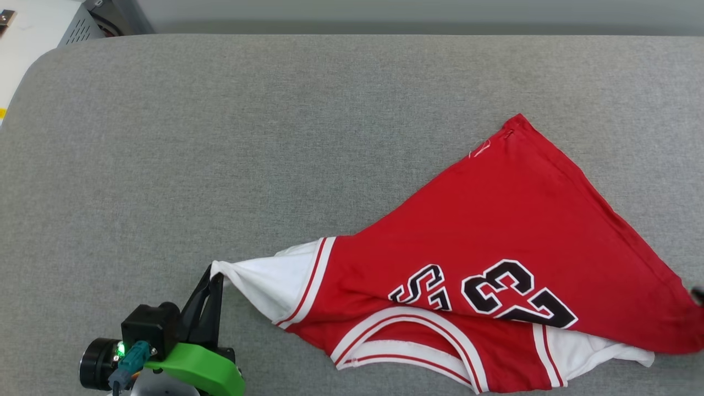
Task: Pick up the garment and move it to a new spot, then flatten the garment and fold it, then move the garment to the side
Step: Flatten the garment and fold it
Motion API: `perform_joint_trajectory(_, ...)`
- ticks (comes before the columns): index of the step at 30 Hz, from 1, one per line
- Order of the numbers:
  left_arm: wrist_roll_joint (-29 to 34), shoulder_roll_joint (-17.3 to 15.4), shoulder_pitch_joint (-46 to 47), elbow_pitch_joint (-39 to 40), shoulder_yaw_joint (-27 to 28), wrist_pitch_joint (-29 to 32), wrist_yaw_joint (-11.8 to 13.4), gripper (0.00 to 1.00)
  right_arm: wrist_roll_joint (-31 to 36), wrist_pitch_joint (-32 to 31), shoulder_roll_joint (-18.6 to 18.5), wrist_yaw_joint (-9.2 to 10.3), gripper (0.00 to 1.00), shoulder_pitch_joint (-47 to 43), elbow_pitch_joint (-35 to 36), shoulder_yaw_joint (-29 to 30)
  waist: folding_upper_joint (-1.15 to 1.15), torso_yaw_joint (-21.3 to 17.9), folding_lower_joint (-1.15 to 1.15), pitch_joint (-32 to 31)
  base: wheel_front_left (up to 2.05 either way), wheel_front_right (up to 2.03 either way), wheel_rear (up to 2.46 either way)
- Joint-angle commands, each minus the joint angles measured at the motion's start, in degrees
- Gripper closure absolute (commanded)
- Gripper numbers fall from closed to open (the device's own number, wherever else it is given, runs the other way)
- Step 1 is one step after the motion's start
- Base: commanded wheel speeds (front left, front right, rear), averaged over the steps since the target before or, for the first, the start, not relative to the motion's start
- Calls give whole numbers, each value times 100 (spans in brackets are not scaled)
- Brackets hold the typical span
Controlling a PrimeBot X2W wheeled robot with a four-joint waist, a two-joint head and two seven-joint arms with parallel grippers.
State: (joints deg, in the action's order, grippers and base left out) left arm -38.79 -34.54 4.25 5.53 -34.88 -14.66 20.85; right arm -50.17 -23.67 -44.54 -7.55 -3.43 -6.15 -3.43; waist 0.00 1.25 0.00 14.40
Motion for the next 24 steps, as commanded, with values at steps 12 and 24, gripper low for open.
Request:
perform_joint_trajectory(12,268,249,504,34,-42,-34,-194,100,415,-1163,-353,6,0,2259,1286,-105,0,410,0,600,0,0,0)
perform_joint_trajectory(24,611,789,1176,-152,-184,-34,-498,100,1224,-2691,377,6,0,5235,-350,-2214,0,1001,0,1349,0,0,0)
